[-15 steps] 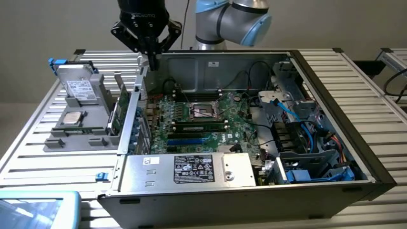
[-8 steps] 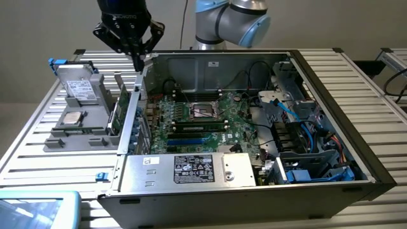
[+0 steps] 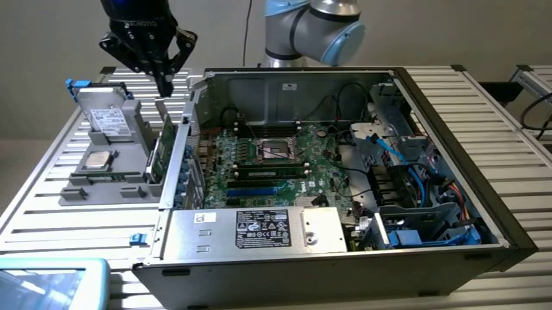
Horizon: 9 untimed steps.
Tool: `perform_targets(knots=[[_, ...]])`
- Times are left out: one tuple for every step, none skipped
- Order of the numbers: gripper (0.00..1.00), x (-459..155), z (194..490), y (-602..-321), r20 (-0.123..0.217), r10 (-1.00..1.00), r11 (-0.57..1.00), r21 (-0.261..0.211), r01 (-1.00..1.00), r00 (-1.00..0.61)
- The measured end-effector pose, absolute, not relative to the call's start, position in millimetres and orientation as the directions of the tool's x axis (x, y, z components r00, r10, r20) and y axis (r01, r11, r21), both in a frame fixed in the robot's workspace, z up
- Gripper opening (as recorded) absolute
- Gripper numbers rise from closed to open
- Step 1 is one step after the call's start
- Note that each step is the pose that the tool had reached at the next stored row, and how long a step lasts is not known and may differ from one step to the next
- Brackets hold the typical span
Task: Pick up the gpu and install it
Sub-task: 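Reach for the gpu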
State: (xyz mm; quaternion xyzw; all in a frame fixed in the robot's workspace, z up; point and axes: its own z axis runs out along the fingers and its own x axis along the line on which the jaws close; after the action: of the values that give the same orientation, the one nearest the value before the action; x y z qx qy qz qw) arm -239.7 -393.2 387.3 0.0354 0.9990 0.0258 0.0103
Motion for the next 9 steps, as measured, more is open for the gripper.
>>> perform_targets(knots=[[0.12, -244, 387, -392, -0.019, 0.071, 0.996, 0.053, 0.07, -0.997], [0.12, -249, 387, -391, -0.019, 0.071, 0.996, 0.053, 0.07, -0.997], [0.12, -253, 386, -390, -0.019, 0.071, 0.996, 0.053, 0.07, -0.997], [0.12, -258, 386, -388, -0.019, 0.071, 0.996, 0.054, 0.07, -0.997], [0.12, -262, 385, -387, -0.019, 0.071, 0.996, 0.054, 0.07, -0.997], [0.12, -266, 385, -385, -0.019, 0.071, 0.996, 0.054, 0.07, -0.997], [0.12, -270, 384, -384, -0.019, 0.071, 0.996, 0.054, 0.07, -0.997], [0.12, -274, 384, -383, -0.019, 0.071, 0.996, 0.054, 0.07, -0.997], [0.12, -278, 383, -382, -0.019, 0.071, 0.996, 0.054, 0.07, -0.997]])
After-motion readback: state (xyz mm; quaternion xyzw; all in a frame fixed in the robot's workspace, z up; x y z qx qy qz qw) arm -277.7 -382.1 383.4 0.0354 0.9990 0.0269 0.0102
